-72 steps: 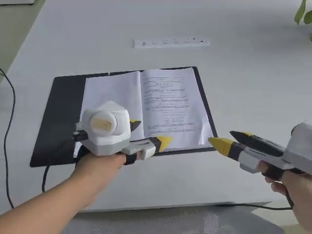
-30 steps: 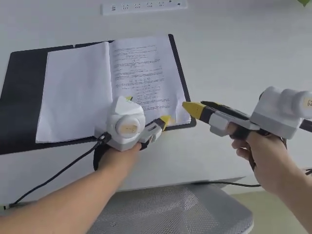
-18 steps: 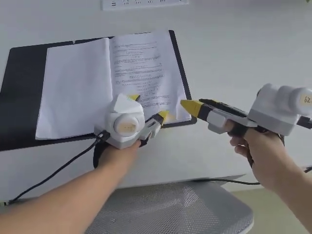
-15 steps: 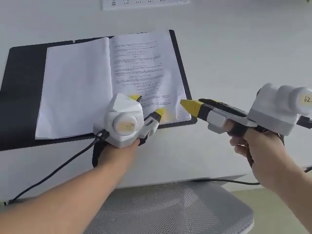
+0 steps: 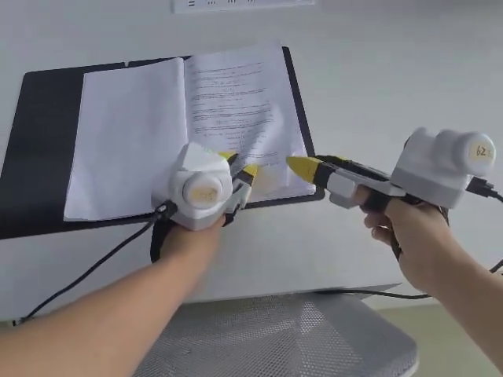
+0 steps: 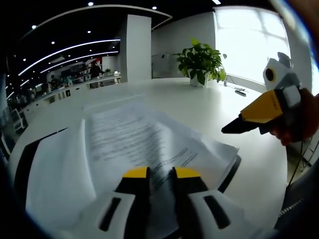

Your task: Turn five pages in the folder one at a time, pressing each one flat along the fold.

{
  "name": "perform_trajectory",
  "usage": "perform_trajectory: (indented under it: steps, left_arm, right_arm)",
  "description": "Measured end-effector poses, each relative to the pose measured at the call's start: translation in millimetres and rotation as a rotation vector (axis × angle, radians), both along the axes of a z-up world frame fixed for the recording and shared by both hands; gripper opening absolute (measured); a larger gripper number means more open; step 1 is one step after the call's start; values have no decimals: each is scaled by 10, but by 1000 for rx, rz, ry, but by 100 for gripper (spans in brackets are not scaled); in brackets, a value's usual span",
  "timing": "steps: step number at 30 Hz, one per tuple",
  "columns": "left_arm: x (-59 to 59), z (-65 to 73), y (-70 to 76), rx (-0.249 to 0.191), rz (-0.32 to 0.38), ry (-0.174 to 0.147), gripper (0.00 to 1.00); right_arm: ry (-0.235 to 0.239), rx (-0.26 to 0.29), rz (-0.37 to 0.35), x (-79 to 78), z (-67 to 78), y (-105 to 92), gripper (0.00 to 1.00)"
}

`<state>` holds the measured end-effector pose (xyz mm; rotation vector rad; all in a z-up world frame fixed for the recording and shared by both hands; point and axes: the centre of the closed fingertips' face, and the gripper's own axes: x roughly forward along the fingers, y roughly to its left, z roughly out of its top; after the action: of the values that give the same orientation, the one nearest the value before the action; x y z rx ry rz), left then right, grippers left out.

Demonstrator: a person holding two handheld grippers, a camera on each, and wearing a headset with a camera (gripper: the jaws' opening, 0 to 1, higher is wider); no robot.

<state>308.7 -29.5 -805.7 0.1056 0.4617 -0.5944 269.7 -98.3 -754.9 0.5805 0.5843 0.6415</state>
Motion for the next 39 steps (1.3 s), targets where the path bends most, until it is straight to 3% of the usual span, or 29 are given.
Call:
perform_trajectory:
  steps: [5,10,17,23,26,27,28,29,30,34,36,39]
  left_arm:
    - [12,-4,12,-11,3,10,12]
    - [13,-5,11,-12,6,9,12]
    - [19,-12,10,-14,6,11,12]
    - [21,-14,9,-16,6,14,12]
    - [20,-13,8,-18,7,17,12]
    - [20,-14,7,-18,6,17,12]
    - [19,-14,6,-18,6,18,12]
    - [20,-14,5,-19,6,19,12]
    - [21,-15,5,-20,7,21,12]
    - [15,-7,-7,-31,2,32,15]
    - [9,2,-16,-33,-11,39,17]
    - [-19,35,-35,-78,-19,75,25]
  right_arm:
    - [22,13,-7,13,-24,1,45]
    - [23,27,10,-17,2,36,38]
    - [99,36,8,-64,-161,57,36]
    - [160,59,11,-84,-261,92,17]
    - [189,91,-29,-50,-275,61,6]
    - [211,76,-44,-48,-316,37,3]
    - [209,89,-44,-43,-308,41,1]
    - [224,120,-56,-36,-294,52,0]
    - [254,114,-67,-45,-332,36,0]
    - [252,117,-85,-35,-310,26,0]
    - [253,160,-115,-11,-244,0,0]
    - [229,161,-108,-22,-158,3,0]
